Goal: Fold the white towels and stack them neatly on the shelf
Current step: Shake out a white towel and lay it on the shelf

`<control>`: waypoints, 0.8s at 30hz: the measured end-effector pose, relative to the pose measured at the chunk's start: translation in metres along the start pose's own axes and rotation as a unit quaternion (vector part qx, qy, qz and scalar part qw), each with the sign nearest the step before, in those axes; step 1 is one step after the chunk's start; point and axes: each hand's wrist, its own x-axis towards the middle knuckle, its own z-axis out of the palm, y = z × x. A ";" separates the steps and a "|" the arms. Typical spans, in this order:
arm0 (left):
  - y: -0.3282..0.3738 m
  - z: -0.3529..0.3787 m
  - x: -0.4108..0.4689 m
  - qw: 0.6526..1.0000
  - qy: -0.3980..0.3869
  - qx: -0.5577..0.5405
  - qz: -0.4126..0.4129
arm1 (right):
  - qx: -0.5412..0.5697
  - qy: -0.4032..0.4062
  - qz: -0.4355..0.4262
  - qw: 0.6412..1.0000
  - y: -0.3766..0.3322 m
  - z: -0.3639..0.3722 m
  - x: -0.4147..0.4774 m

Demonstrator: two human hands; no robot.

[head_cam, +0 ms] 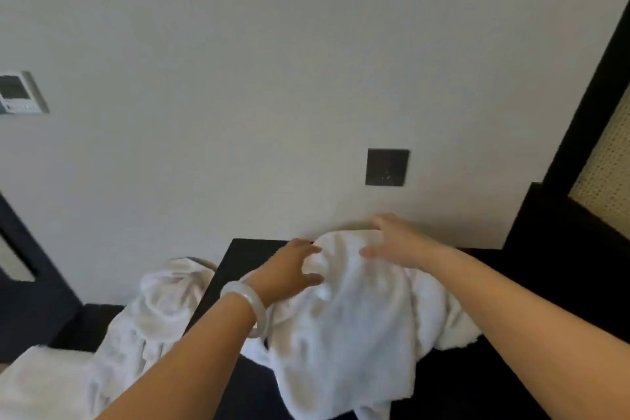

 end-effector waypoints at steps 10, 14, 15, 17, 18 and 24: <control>-0.023 0.121 -0.032 0.957 -0.143 0.242 0.068 | -0.138 -0.164 -0.123 0.969 0.053 0.123 -0.067; -0.026 0.125 -0.027 0.958 -0.079 0.270 0.059 | -0.132 -0.129 -0.122 0.975 0.057 0.132 -0.062; -0.026 0.122 -0.025 0.962 -0.064 0.259 0.059 | -0.120 -0.122 -0.123 0.978 0.057 0.133 -0.061; -0.022 0.112 -0.023 0.977 -0.054 0.201 0.052 | -0.086 -0.118 -0.121 0.982 0.054 0.131 -0.062; -0.019 0.104 -0.021 0.987 -0.056 0.148 0.042 | -0.064 -0.120 -0.118 0.984 0.052 0.128 -0.063; 0.012 0.032 -0.020 0.984 -0.007 -0.177 -0.002 | 0.223 -0.115 -0.063 0.966 0.022 0.097 -0.064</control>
